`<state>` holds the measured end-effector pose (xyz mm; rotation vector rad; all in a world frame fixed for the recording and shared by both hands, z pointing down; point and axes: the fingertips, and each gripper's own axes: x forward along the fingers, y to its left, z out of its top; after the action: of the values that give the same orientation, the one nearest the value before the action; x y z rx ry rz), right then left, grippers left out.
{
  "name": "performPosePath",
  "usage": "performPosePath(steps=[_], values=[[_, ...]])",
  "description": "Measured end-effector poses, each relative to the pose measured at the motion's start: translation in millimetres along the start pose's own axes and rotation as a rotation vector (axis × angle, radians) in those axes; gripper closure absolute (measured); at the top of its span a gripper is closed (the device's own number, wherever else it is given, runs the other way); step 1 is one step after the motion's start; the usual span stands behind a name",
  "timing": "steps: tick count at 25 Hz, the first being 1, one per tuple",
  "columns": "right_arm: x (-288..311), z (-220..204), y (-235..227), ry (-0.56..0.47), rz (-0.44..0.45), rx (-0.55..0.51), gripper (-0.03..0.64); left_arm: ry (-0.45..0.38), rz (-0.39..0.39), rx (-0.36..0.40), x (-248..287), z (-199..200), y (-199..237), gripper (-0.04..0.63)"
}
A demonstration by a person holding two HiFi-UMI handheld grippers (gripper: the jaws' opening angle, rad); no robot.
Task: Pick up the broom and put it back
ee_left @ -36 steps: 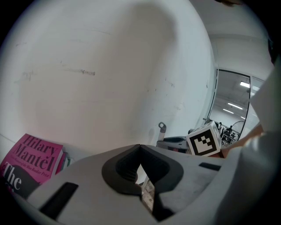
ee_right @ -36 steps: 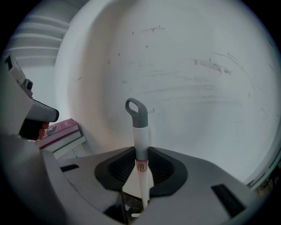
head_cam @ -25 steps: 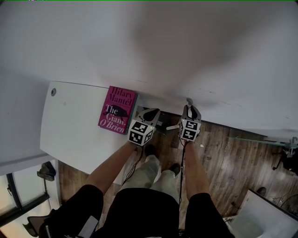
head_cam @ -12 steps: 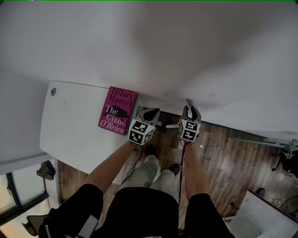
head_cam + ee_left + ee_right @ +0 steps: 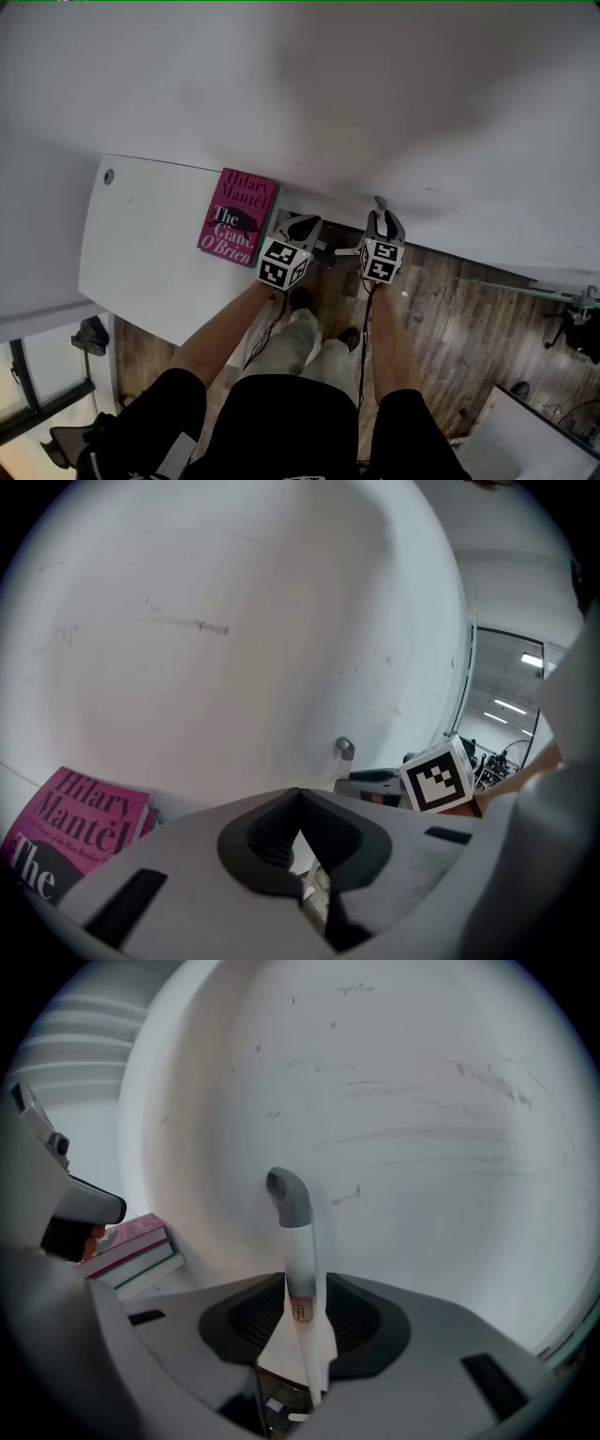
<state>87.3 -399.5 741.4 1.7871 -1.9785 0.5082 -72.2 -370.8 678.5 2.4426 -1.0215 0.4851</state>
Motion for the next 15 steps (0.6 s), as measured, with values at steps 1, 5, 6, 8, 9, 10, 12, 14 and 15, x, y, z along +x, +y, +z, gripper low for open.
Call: performPosePath(steps=[1,5,6,8,9,10,12,14,15], values=[[0,1,1,-0.003,0.005,-0.002,0.483,-0.001,0.003,-0.002,0,0,0,0.576],[-2,2,6,-0.006,0.021,-0.025,0.482,0.0,0.009,-0.001,-1,-1,-2,0.576],[-3,2,6,-0.006,0.024,-0.03,0.482,0.0,0.011,-0.001,-1,-1,-2,0.576],[-4,2,7,-0.007,0.027,-0.032,0.482,0.0,0.014,-0.002,-1,0,-4,0.576],[-5,3,7,-0.008,0.029,-0.031,0.482,-0.002,0.015,-0.002,-1,1,-5,0.576],[-7,2,6,-0.009,0.031,-0.031,0.482,-0.003,0.016,-0.001,-1,1,-6,0.577],[-10,3,5,-0.012,0.035,-0.03,0.482,-0.007,0.019,-0.001,-2,3,-8,0.576],[-14,3,3,-0.018,0.041,-0.031,0.482,-0.011,0.026,-0.001,-3,4,-11,0.577],[-18,4,3,-0.022,0.045,-0.031,0.482,-0.013,0.03,-0.002,-4,4,-13,0.576]])
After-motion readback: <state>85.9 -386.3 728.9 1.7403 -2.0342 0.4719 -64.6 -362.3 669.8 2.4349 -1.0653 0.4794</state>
